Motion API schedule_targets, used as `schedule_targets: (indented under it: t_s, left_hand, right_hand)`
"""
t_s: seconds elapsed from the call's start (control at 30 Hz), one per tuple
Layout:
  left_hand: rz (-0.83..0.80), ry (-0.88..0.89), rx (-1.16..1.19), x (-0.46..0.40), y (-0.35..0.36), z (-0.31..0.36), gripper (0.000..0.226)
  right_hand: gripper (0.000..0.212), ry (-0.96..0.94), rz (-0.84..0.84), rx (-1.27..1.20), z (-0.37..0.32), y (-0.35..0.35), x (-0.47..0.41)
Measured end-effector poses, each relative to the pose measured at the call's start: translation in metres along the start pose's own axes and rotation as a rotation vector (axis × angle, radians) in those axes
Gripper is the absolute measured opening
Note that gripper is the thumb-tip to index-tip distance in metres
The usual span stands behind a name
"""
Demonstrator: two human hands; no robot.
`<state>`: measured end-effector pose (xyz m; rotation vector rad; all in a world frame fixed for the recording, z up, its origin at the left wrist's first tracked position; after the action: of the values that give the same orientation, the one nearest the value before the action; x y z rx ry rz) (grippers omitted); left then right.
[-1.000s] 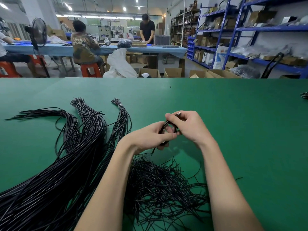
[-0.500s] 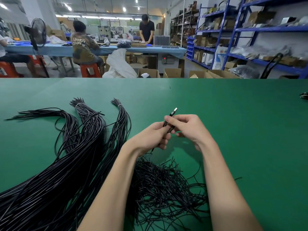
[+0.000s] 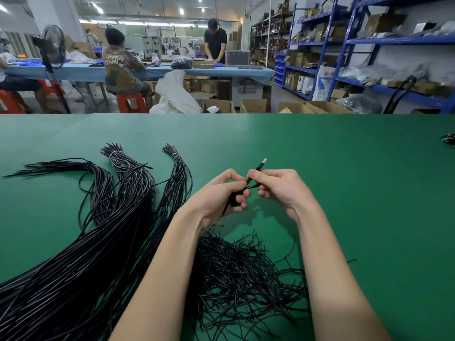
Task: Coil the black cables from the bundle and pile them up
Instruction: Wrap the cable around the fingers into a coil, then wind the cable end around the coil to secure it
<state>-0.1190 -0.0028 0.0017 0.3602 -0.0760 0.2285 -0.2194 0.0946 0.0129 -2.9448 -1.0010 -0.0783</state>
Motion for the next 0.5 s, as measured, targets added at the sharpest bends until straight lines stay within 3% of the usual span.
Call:
schedule_targets:
  t_s: [0.3, 0.37, 0.43, 0.5]
  left_hand:
    - [0.101, -0.049, 0.032, 0.000, -0.020, -0.008, 0.012]
    - [0.168, -0.033, 0.076, -0.001, -0.026, -0.009, 0.007]
    - [0.251, 0.003, 0.144, 0.000, -0.034, -0.009, 0.002]
    - [0.326, 0.050, 0.209, 0.001, -0.043, -0.009, 0.007]
  right_hand:
    - [0.013, 0.038, -0.053, -0.104, 0.002, 0.005, 0.005]
    - [0.022, 0.038, -0.063, -0.095, 0.002, 0.006, 0.008]
    - [0.030, 0.046, -0.104, 0.200, 0.003, 0.007, 0.013]
    - [0.024, 0.034, -0.263, 0.618, 0.006, 0.015, 0.021]
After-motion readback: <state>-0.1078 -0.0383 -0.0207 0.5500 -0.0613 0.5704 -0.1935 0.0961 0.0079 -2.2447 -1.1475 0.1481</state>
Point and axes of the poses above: each hand's wrist, its own x-axis away from the middle knuckle, its own y-axis out of the palm, z = x × y, the point moved 7 cm from there along -x, towards the middle knuckle, and after that the axes turned 2 degrees about -z, right-handed, at the moved point
